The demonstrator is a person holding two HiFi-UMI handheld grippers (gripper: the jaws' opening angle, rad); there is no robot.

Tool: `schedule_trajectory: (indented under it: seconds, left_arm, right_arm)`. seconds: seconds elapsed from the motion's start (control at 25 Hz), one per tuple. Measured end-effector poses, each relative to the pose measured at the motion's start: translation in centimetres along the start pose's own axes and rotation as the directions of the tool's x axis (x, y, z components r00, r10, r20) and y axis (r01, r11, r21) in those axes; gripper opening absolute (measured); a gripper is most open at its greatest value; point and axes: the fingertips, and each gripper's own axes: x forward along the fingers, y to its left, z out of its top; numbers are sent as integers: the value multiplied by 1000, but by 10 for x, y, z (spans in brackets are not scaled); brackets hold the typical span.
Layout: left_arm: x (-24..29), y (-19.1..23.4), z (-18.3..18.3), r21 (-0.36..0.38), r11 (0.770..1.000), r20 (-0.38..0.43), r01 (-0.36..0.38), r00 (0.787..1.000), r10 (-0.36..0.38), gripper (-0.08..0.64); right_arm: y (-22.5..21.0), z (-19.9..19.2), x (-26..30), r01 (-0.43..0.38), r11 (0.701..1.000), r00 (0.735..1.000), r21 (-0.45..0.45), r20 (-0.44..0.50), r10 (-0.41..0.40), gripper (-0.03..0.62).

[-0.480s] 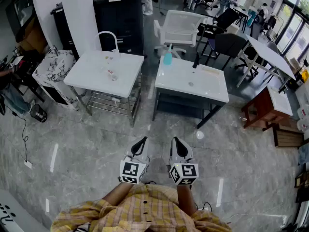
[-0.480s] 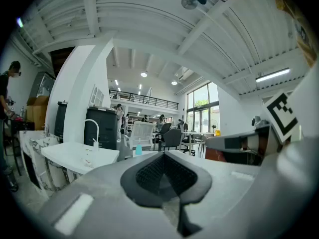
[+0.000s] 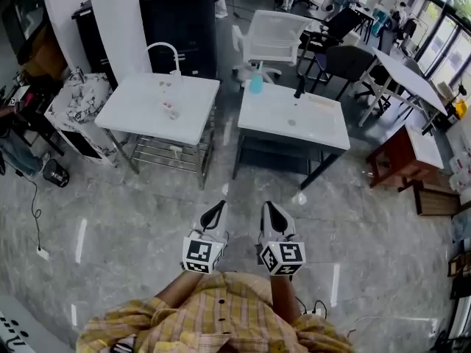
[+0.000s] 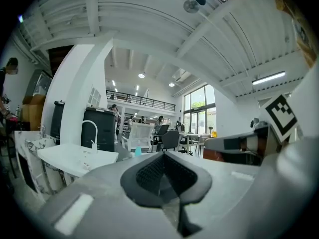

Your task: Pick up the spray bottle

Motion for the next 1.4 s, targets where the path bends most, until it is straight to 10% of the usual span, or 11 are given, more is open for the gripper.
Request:
schedule_trajectory:
  seconds: [0.76,1.4]
  left_arm:
    - [10,38,-20,-26,998,-21,56,998,-57,-2]
    - [176,95,-13,19,998,-46,63,997,-62,-2]
  right_arm:
    - [16,-18,32,64,998,998,-19,-5,-64,0]
    - [-84,-6,179,86,996,996,25,-19,-86,0]
